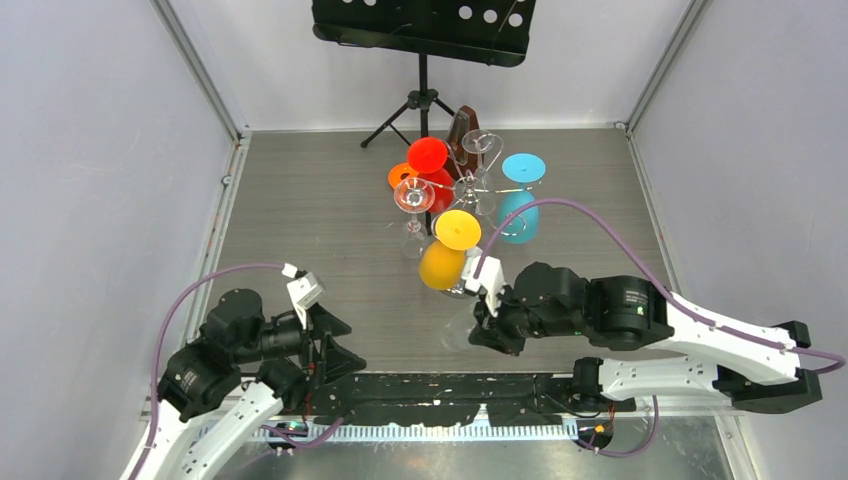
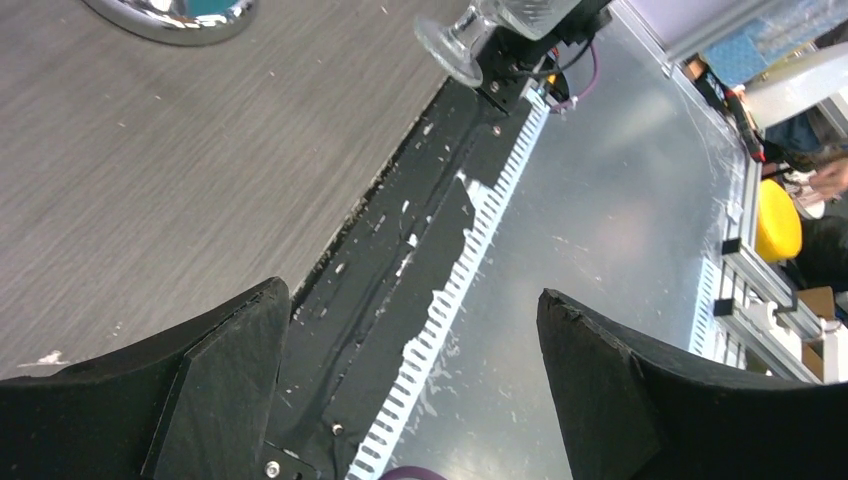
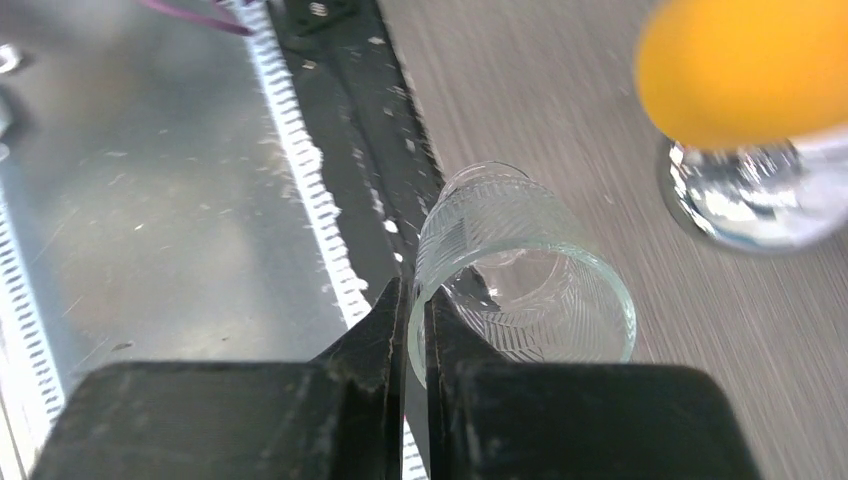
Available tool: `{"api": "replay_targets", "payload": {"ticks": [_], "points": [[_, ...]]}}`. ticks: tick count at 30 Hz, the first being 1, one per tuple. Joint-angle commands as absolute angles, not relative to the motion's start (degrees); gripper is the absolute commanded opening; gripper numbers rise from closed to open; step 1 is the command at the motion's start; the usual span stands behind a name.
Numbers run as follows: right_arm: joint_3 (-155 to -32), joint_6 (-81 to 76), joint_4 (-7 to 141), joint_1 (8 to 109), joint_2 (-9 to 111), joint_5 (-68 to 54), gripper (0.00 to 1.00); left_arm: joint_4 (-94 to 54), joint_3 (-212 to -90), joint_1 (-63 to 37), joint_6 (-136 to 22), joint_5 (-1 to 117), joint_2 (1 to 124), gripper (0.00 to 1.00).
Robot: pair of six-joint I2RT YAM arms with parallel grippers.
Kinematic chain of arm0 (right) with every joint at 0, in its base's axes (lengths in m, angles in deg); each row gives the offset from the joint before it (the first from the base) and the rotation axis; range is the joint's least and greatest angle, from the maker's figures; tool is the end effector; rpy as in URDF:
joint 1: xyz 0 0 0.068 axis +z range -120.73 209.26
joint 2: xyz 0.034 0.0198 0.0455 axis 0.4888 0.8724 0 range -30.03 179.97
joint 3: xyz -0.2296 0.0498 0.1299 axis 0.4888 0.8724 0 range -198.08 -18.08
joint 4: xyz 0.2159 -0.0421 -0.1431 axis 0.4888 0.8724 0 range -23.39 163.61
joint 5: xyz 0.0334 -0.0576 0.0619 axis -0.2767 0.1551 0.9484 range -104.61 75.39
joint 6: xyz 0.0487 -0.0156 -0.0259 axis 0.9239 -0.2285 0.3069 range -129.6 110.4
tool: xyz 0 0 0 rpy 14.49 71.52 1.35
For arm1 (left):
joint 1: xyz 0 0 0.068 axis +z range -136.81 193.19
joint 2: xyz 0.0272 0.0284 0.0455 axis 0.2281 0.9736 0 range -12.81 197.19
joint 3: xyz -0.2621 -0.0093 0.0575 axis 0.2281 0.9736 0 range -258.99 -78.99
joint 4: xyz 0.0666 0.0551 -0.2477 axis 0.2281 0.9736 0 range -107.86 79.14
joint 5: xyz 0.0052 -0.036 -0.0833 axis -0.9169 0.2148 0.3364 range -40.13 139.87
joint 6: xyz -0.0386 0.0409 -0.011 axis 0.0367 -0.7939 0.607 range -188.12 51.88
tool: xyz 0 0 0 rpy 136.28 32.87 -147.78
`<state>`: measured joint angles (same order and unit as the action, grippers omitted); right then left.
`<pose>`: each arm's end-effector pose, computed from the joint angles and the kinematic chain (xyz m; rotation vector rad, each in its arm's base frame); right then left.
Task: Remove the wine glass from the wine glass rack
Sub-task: Place the wine glass at the center of the board.
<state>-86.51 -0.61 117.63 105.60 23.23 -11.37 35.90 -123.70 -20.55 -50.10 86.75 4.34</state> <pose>0.0402 0.1749 0.3767 -1.3269 1.9306 0.8601 0.0345 -0.0523 0.3100 0.7198 2.0230 -1.2020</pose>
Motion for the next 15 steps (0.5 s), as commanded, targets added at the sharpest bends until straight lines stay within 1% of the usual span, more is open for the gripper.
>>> {"api": "replay_targets", "payload": {"ticks": [1, 5, 10, 15], "points": [[-89.8, 7.8, 124.2, 105.6, 20.9, -26.6, 0.06, 30.1, -124.5, -20.4, -49.4, 82.7, 5.8, 0.91], [-88.6, 11.2, 128.4, 101.9, 19.6, -31.2, 0.06, 29.4, -124.3, -20.4, -50.2, 81.1, 6.6, 0.91], [-85.4, 11.0, 128.7, 91.2, 16.8, -31.7, 0.06, 28.9, -123.3, -20.3, -50.3, 79.9, 7.0, 0.91], [-84.2, 9.7, 128.3, 80.8, 14.3, -34.4, 0.06, 28.9, -123.5, -20.3, -49.4, 76.0, 6.8, 0.91]]}}
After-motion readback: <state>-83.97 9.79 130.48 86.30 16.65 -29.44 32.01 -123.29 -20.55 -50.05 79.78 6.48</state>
